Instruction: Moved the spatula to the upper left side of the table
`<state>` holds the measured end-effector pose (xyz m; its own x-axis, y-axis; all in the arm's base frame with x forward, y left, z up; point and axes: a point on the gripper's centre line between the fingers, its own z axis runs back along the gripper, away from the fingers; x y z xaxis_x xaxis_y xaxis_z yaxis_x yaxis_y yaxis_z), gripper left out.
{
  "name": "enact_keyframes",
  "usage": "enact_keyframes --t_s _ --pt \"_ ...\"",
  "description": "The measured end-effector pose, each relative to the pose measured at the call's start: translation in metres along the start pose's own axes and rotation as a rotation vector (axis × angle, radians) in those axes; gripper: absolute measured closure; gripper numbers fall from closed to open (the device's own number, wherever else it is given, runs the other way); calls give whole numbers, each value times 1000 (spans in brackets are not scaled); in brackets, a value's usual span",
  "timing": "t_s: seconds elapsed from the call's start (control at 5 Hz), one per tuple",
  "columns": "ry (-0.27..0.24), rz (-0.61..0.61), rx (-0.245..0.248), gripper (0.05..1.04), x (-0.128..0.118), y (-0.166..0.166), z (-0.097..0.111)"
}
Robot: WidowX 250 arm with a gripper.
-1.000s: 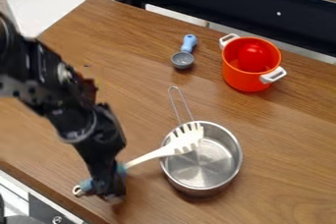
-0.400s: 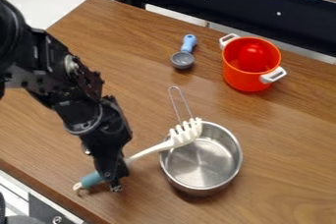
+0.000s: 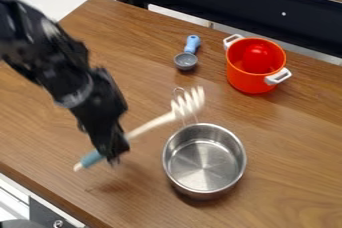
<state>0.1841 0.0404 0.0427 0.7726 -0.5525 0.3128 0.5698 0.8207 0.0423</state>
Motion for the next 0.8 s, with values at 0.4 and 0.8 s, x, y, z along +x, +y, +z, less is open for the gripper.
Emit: enact_keyframes --t_s 0.4,0.8 --pt "43 251 25 870 18 36 28" --pt "94 551 157 870 31 97 4"
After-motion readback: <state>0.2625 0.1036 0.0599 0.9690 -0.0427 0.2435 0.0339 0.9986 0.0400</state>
